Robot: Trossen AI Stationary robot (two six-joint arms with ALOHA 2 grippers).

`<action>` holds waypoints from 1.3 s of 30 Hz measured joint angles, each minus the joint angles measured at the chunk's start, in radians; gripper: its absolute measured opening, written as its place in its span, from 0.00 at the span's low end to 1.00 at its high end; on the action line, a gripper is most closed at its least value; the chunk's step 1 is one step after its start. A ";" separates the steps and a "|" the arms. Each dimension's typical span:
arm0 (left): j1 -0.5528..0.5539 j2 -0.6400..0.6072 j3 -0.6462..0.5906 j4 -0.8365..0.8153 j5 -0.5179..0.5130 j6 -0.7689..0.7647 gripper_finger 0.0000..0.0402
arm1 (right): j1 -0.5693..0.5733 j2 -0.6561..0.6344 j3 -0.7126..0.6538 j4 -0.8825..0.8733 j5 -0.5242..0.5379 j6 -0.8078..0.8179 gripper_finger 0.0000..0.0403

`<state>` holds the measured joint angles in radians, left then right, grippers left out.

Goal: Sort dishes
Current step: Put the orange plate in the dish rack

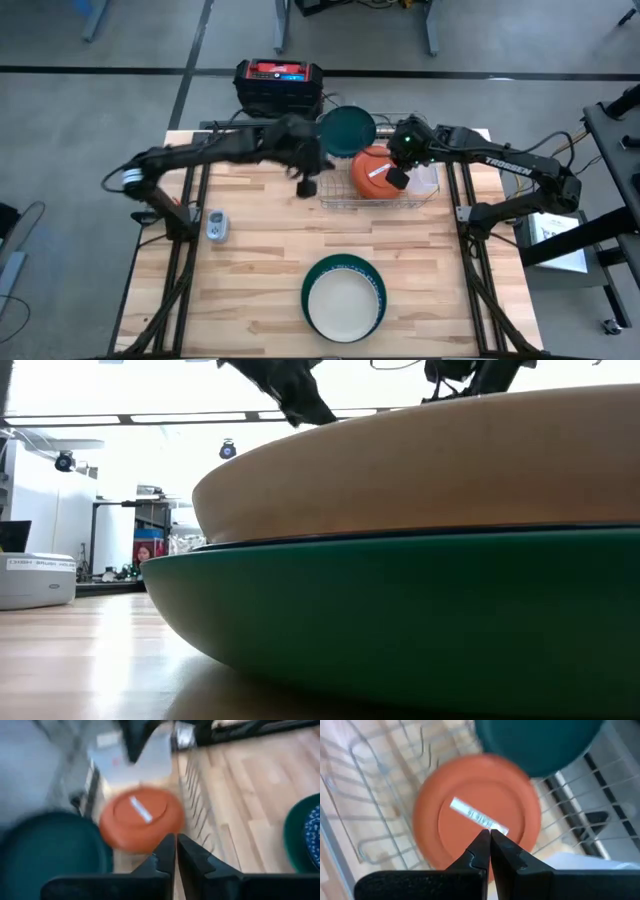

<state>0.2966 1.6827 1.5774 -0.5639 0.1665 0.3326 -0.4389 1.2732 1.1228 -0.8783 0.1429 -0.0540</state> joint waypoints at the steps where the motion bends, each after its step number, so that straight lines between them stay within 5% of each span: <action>1: 0.012 0.040 0.046 -0.045 0.028 -0.005 0.02 | 0.000 0.005 -0.017 0.004 0.001 -0.005 0.01; 15: 0.074 0.398 0.492 -0.236 0.083 -0.075 0.00 | -0.083 0.006 -0.196 0.149 0.007 -0.078 0.00; 23: 0.107 0.522 0.568 -0.241 0.065 -0.112 0.00 | -0.086 0.006 -0.230 0.216 0.007 -0.078 0.00; 29: 0.113 0.578 0.605 -0.252 -0.096 -0.151 0.00 | -0.086 0.006 -0.259 0.225 0.015 -0.051 0.00; 39: 0.129 0.597 0.607 -0.266 -0.097 -0.242 0.03 | -0.087 0.003 -0.322 0.309 0.017 0.017 0.00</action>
<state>0.4254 2.2799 2.1841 -0.8296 0.0693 0.0904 -0.5257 1.2766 0.8006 -0.5697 0.1603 -0.0370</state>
